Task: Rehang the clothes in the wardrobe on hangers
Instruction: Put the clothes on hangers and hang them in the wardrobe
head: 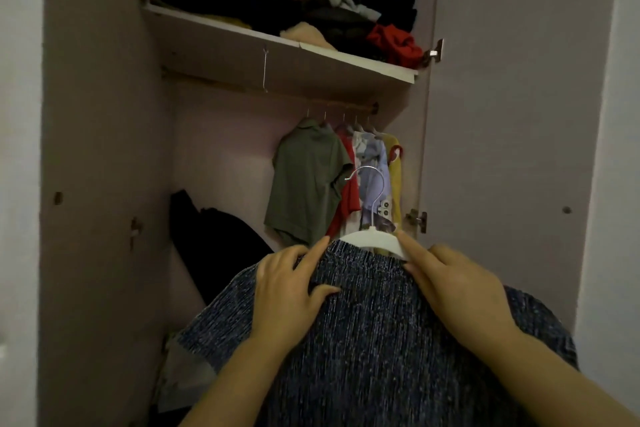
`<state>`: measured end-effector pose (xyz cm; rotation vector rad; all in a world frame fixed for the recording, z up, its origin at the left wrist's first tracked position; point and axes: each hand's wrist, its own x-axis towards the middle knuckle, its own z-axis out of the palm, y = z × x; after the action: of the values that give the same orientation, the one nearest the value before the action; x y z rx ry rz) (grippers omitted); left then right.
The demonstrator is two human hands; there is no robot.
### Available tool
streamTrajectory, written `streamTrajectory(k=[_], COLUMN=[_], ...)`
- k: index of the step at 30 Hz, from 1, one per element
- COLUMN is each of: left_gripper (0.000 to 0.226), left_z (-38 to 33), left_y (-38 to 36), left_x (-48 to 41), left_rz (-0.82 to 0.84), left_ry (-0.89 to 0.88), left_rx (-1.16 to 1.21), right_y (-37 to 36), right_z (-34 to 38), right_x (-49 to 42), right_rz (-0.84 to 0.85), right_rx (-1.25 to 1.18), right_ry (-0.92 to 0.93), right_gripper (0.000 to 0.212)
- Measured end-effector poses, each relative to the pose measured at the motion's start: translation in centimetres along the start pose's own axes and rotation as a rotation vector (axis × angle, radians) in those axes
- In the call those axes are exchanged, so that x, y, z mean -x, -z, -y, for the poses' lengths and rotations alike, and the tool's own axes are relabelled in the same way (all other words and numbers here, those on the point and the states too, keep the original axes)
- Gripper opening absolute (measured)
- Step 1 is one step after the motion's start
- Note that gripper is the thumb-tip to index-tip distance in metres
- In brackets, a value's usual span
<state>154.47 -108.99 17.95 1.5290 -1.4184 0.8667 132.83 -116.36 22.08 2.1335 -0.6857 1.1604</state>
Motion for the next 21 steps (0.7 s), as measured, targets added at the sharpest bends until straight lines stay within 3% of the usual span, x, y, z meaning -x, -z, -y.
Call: streamTrajectory(k=[14,21], left_gripper=[0.070,0.070], left_z=[12.8,22.9], left_y=[-11.6,-18.1], left_x=[-13.3,-21.8], left_rz=[-0.006,-0.047], left_ry=[0.111,0.110], left_rx=[-0.155,-0.155], right_y=[-19.4,-29.9], right_z=[-4.4,-4.8], right_x=[-15.2,-25.3], right_rz=[-0.001,-0.016], right_rx=[-0.133,0.029], right_ry=[0.062,0.095], right_gripper=[0.047,0.051])
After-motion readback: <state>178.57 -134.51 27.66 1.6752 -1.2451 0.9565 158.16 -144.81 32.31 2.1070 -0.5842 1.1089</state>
